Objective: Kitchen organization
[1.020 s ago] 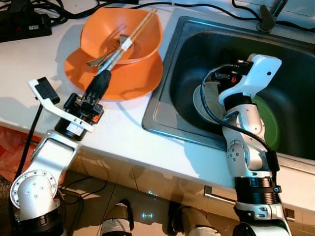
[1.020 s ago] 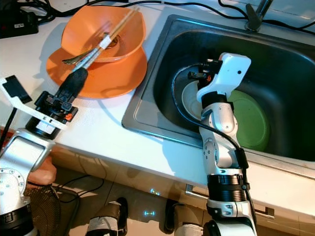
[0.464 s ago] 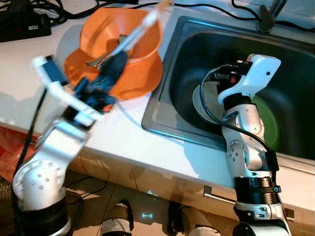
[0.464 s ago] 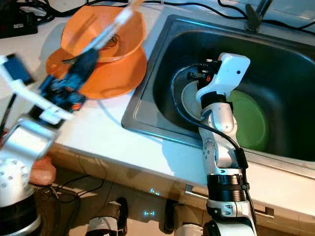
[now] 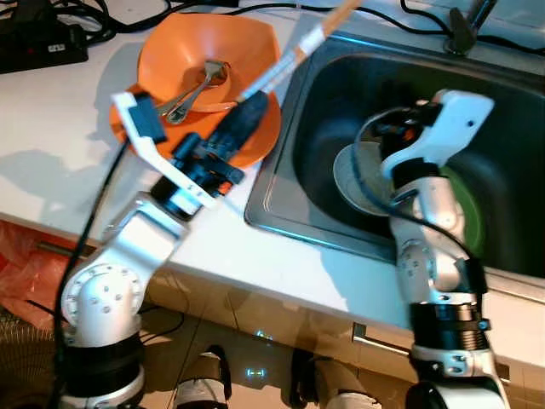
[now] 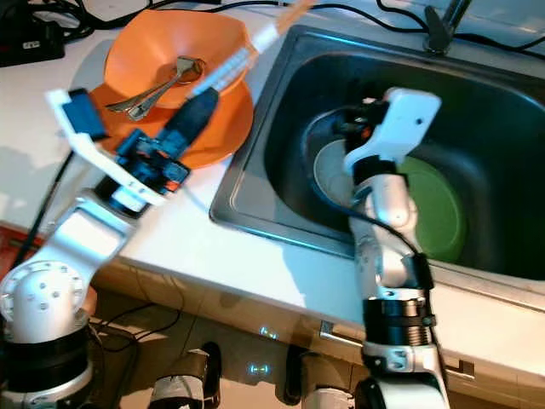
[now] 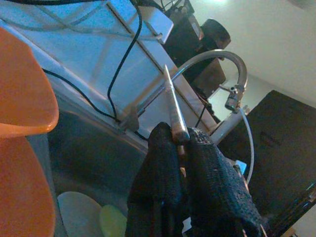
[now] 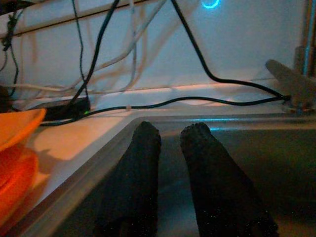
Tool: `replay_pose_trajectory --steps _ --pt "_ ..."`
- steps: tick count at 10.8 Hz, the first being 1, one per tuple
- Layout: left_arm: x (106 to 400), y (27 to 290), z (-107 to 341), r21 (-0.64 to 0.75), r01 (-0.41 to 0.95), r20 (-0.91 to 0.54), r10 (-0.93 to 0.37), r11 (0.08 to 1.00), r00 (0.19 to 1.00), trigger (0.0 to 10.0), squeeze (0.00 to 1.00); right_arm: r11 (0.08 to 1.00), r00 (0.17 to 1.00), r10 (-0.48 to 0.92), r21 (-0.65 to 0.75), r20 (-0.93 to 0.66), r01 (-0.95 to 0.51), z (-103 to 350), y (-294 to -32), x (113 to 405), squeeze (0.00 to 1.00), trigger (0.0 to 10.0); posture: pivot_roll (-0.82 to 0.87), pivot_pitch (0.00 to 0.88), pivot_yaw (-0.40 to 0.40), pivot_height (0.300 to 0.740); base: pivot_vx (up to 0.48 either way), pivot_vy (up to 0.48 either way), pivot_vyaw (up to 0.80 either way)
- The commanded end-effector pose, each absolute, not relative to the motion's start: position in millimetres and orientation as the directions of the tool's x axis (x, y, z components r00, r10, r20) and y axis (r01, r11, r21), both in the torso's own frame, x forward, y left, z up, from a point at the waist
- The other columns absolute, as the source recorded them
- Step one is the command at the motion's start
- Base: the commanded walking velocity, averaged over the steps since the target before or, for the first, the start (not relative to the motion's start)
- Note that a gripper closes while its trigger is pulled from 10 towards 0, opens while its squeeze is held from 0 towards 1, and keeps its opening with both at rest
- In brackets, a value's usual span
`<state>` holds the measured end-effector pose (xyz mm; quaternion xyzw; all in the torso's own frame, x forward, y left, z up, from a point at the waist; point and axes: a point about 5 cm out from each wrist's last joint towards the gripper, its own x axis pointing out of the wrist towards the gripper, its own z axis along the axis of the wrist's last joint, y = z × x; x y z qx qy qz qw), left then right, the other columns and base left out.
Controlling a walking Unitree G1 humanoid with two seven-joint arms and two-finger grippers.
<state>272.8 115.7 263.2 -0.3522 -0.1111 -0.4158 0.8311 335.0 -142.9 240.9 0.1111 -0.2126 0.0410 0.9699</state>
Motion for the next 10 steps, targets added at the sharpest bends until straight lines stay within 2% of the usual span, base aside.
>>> replay_pose_trajectory --steps 1,2,3,4,5,6,7,10 --pt "273.2 109.6 263.3 -0.479 0.785 0.479 -0.633 0.392 0.608 10.0 0.0 0.962 0.899 0.005 0.244 0.438 -0.124 253.2 -151.0 334.9 0.98 10.0 0.13 0.228 -0.018 0.74 0.0 0.0 0.0" --pt "274.4 107.5 261.8 -0.485 0.785 0.477 -0.636 0.385 0.606 10.0 0.0 0.944 0.895 -0.015 0.302 0.445 -0.134 260.3 -155.0 335.2 0.29 10.0 0.12 0.222 -0.015 0.74 0.0 0.0 0.0" --pt "276.6 104.2 259.2 -0.491 0.786 0.476 -0.64 0.375 0.603 10.0 0.0 0.907 0.885 -0.017 0.379 0.466 -0.182 272.0 -157.1 333.8 0.0 10.0 0.12 0.219 -0.014 0.74 0.0 0.0 0.0" --pt "277.8 102.9 258.5 -0.493 0.786 0.476 -0.641 0.373 0.603 10.0 0.0 0.898 0.88 -0.015 0.392 0.475 -0.197 276.1 -157.7 332.9 0.98 10.0 0.12 0.22 -0.016 0.74 0.0 0.0 0.0" --pt "278.6 101.1 257.7 -0.497 0.787 0.477 -0.642 0.366 0.6 10.0 0.0 0.856 0.881 -0.033 0.469 0.472 -0.219 281.1 -160.3 332.2 1.0 10.0 0.11 0.227 -0.015 0.74 0.0 0.0 0.0" --pt "278.8 99.6 256.9 -0.5 0.788 0.477 -0.646 0.359 0.597 10.0 0.0 0.829 0.884 -0.037 0.508 0.466 -0.233 284.7 -161.9 331.8 1.0 10.0 0.11 0.232 -0.016 0.74 0.0 0.0 0.0" --pt "279.2 97.3 255.5 -0.507 0.788 0.476 -0.648 0.35 0.595 10.0 0.0 0.793 0.889 -0.015 0.546 0.458 -0.268 287.4 -160.5 331.3 0.0 10.0 0.11 0.237 -0.016 0.74 0.0 0.0 0.0" --pt "280.2 91.2 252.0 -0.521 0.787 0.474 -0.655 0.33 0.588 10.0 0.0 0.748 0.876 0.028 0.572 0.481 -0.338 308.4 -160.8 325.6 0.0 10.0 0.1 0.247 -0.019 0.74 0.0 0.0 0.0"
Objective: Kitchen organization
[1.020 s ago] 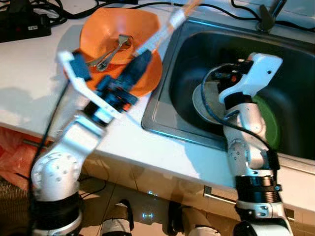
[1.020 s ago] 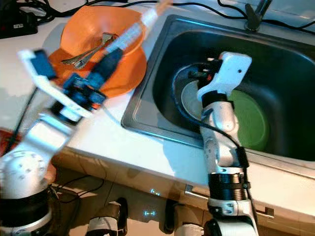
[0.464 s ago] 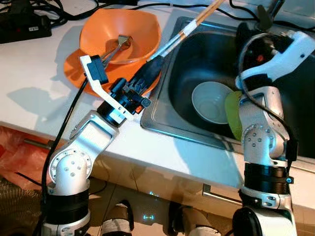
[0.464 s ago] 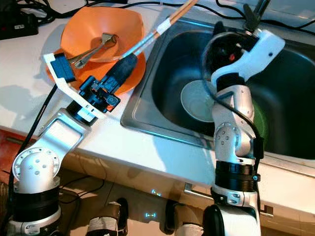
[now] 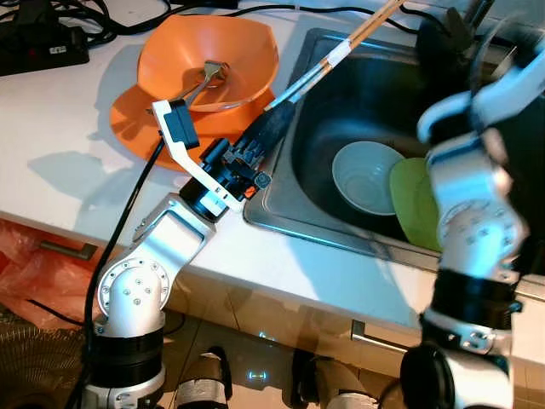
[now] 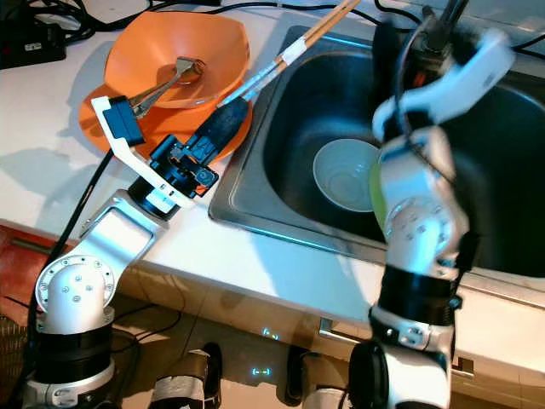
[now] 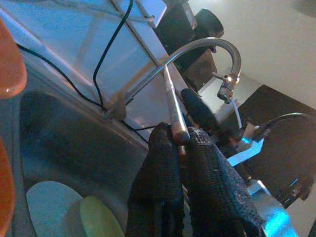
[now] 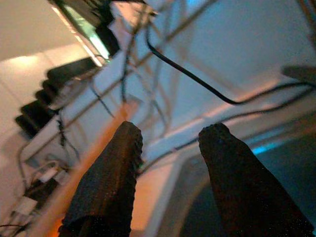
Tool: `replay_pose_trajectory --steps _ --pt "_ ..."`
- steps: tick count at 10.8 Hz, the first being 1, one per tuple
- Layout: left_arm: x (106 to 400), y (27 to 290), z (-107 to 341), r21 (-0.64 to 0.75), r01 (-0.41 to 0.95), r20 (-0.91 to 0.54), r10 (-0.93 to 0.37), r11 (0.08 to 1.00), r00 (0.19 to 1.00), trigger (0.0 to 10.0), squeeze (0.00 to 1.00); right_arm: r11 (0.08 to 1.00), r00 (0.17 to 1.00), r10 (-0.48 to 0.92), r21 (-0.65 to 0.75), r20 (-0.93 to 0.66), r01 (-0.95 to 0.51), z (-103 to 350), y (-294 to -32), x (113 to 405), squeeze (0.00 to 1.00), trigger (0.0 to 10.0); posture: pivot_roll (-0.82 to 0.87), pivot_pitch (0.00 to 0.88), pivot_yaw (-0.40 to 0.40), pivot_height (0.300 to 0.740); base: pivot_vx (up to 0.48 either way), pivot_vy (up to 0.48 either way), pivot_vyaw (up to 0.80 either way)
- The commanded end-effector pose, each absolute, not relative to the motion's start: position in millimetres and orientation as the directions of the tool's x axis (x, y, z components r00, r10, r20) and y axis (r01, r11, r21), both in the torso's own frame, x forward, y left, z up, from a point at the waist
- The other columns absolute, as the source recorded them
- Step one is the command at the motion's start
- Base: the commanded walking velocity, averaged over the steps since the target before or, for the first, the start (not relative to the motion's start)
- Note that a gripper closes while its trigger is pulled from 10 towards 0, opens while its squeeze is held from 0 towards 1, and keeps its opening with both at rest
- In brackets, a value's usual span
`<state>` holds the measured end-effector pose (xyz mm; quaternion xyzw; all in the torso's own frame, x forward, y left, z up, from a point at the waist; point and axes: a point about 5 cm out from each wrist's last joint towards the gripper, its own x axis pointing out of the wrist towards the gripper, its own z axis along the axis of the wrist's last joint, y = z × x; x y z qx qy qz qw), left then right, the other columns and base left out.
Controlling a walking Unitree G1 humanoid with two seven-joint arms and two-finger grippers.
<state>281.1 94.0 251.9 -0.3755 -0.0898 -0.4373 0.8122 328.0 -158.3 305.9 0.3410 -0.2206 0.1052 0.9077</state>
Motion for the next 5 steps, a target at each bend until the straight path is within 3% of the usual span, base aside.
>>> replay_pose_trajectory --steps 1,5 --pt "280.4 88.8 250.0 -0.528 0.787 0.474 -0.659 0.318 0.584 10.0 0.0 0.726 0.877 0.048 0.587 0.477 -0.359 310.2 -159.8 325.0 0.0 10.0 0.1 0.247 -0.019 0.74 0.0 0.0 0.0" --pt "279.6 82.1 246.9 -0.541 0.791 0.476 -0.67 0.288 0.569 10.0 0.0 0.635 0.915 0.102 0.682 0.391 -0.362 283.2 -151.2 330.0 0.0 10.0 0.11 0.252 -0.025 0.74 0.0 0.0 0.0"
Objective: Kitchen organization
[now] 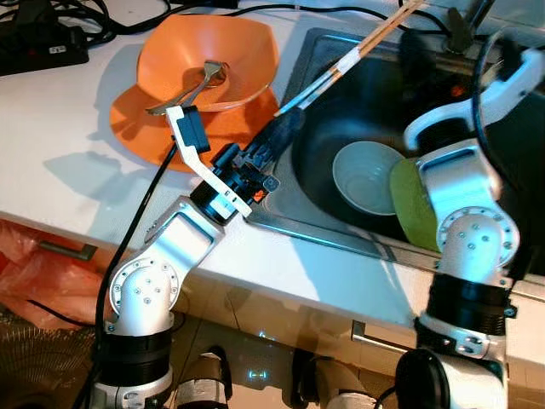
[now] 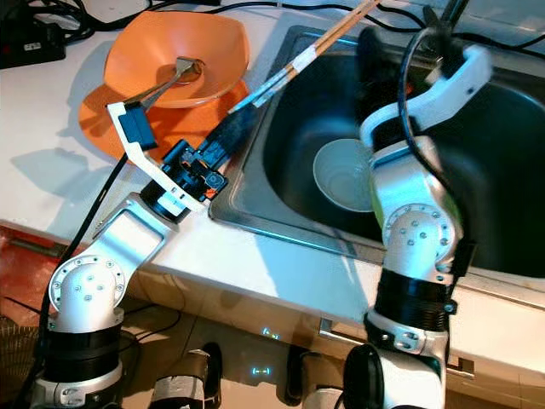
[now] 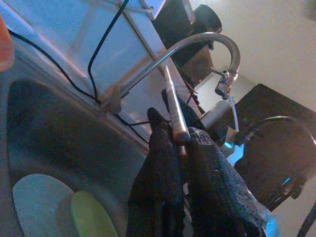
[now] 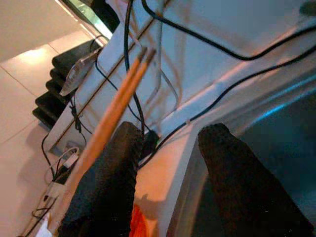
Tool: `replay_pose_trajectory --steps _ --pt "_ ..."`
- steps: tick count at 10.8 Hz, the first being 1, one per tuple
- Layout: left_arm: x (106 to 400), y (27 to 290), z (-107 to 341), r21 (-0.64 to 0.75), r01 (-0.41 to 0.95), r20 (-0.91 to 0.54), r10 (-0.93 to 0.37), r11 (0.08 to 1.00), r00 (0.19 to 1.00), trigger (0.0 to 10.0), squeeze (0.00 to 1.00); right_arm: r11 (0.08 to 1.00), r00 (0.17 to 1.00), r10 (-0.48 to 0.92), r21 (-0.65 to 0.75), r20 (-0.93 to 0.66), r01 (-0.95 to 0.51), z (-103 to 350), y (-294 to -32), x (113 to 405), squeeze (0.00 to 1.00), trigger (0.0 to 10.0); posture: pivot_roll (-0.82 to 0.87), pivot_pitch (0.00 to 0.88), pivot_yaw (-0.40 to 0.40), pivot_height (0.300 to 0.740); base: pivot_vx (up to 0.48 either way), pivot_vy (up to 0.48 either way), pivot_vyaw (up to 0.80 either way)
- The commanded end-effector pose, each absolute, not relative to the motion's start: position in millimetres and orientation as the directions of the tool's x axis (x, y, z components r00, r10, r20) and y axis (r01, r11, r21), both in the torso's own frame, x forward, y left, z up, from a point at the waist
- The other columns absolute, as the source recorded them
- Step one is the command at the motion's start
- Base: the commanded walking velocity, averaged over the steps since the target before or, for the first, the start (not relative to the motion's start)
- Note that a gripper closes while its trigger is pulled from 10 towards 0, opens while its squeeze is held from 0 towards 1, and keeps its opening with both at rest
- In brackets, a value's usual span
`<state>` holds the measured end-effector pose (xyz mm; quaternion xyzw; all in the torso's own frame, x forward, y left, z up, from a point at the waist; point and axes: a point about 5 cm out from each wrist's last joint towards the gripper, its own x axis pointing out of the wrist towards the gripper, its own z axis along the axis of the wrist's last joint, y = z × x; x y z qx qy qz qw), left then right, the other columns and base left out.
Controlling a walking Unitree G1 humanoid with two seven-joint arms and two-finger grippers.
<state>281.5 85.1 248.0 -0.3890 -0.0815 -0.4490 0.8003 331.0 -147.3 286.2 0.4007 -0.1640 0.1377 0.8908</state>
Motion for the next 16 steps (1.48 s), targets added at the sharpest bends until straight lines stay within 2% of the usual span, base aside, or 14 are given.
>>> replay_pose_trajectory --steps 1,5,6,7,8,9,12,16 --pt "279.7 81.6 246.7 -0.542 0.792 0.479 -0.672 0.28 0.565 10.0 0.0 0.605 0.917 0.111 0.706 0.384 -0.368 281.4 -149.7 330.0 0.0 10.0 0.11 0.252 -0.025 0.74 0.0 0.0 0.0" --pt "280.7 81.2 249.4 -0.548 0.791 0.496 -0.657 0.27 0.568 10.0 0.0 0.538 0.904 0.114 0.739 0.412 -0.405 282.7 -152.0 326.7 0.0 10.0 0.1 0.255 -0.024 0.74 0.0 0.0 0.0" --pt "281.4 81.8 249.9 -0.55 0.791 0.499 -0.653 0.27 0.57 10.0 0.0 0.538 0.908 0.11 0.744 0.404 -0.396 281.3 -153.4 327.1 0.6 10.0 0.1 0.256 -0.023 0.74 0.0 0.0 0.0" --pt "281.5 81.1 249.5 -0.551 0.79 0.496 -0.655 0.269 0.569 10.0 0.0 0.531 0.913 0.108 0.754 0.393 -0.387 279.8 -153.6 327.3 1.0 10.0 0.1 0.257 -0.021 0.74 0.0 0.0 0.0" --pt "281.5 81.1 249.4 -0.551 0.79 0.496 -0.656 0.269 0.569 10.0 0.0 0.525 0.913 0.108 0.757 0.394 -0.389 280.0 -153.3 327.2 1.0 10.0 0.1 0.256 -0.021 0.74 0.0 0.0 0.0" --pt "281.4 80.5 248.9 -0.552 0.789 0.493 -0.658 0.268 0.569 10.0 0.0 0.498 0.907 0.111 0.767 0.405 -0.404 281.8 -153.1 326.8 0.0 10.0 0.11 0.256 -0.022 0.74 0.0 0.0 0.0" --pt "281.7 80.1 248.5 -0.557 0.787 0.492 -0.658 0.265 0.57 10.0 0.0 0.369 0.83 0.145 0.749 0.539 -0.551 299.6 -149.3 315.8 0.0 10.0 0.1 0.257 -0.021 0.74 0.0 0.0 0.0" --pt "281.5 77.1 245.5 -0.566 0.784 0.48 -0.672 0.253 0.563 10.0 0.0 0.349 0.801 0.186 0.724 0.569 -0.595 301.7 -141.7 311.0 0.0 10.0 0.11 0.251 -0.016 0.74 0.0 0.0 0.0"
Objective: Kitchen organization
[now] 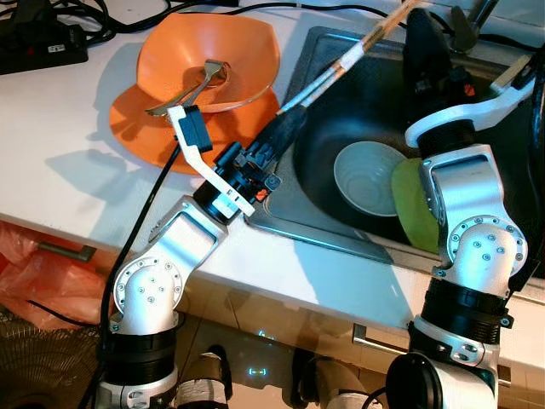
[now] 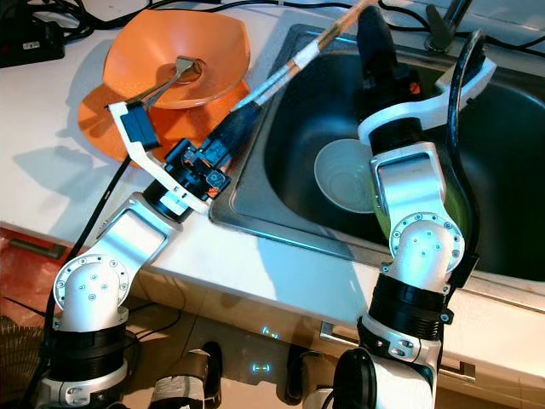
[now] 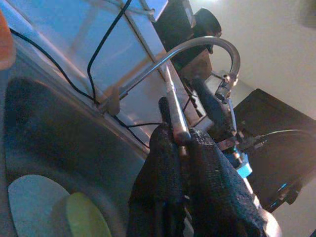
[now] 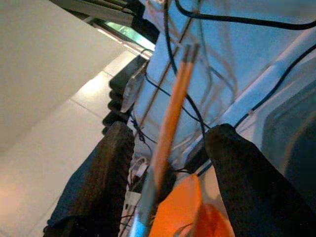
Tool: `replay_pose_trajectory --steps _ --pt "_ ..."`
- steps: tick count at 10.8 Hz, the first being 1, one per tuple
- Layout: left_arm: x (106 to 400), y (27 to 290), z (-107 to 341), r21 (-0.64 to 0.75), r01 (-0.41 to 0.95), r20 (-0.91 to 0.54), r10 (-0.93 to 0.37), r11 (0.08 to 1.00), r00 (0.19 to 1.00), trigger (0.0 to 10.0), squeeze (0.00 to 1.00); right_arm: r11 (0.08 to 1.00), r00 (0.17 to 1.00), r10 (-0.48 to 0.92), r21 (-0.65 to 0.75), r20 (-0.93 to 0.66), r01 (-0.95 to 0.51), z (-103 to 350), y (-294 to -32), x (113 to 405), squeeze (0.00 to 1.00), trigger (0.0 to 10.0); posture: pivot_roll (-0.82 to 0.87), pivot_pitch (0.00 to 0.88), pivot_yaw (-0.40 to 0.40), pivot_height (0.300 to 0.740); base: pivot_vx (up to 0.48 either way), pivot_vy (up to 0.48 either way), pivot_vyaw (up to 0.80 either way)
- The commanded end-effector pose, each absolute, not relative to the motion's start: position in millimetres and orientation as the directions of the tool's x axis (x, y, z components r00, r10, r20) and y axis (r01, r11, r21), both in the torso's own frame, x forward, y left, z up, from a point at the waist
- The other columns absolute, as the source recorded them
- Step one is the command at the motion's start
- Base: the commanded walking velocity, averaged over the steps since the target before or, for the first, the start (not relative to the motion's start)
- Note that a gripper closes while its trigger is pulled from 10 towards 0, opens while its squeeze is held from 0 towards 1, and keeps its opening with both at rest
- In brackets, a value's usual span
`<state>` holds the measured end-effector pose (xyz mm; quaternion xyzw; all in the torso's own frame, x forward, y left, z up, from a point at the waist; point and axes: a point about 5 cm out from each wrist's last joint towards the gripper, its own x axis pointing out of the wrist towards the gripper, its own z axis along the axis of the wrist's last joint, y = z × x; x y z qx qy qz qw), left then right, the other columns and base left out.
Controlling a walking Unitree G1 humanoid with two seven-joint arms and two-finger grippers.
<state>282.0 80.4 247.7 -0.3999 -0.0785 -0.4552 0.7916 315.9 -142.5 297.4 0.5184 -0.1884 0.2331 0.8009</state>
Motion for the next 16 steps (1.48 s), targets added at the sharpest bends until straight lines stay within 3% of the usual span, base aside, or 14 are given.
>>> replay_pose_trajectory --steps 1,14,15,16 --pt "280.9 75.3 244.3 -0.565 0.788 0.474 -0.684 0.247 0.554 10.0 0.0 0.345 0.798 0.193 0.722 0.571 -0.6 300.5 -140.2 310.8 0.0 10.0 0.11 0.25 -0.016 0.74 0.0 0.0 0.0" --pt "272.4 66.9 239.1 -0.565 0.801 0.454 -0.737 0.196 0.5 10.0 0.0 0.353 0.805 0.205 0.725 0.557 -0.592 294.5 -136.7 313.4 0.0 10.0 0.12 0.258 -0.018 0.74 0.0 0.0 0.0" --pt "272.2 66.7 238.6 -0.566 0.801 0.452 -0.738 0.196 0.5 10.0 0.0 0.356 0.808 0.2 0.727 0.554 -0.587 294.1 -137.1 313.9 0.0 3.8 0.12 0.258 -0.019 0.74 0.0 0.0 0.0" --pt "272.1 66.8 238.1 -0.567 0.8 0.451 -0.739 0.195 0.5 10.0 0.0 0.355 0.81 0.194 0.73 0.553 -0.583 293.5 -137.6 314.3 0.0 0.0 0.12 0.258 -0.02 0.74 0.0 0.0 0.0"
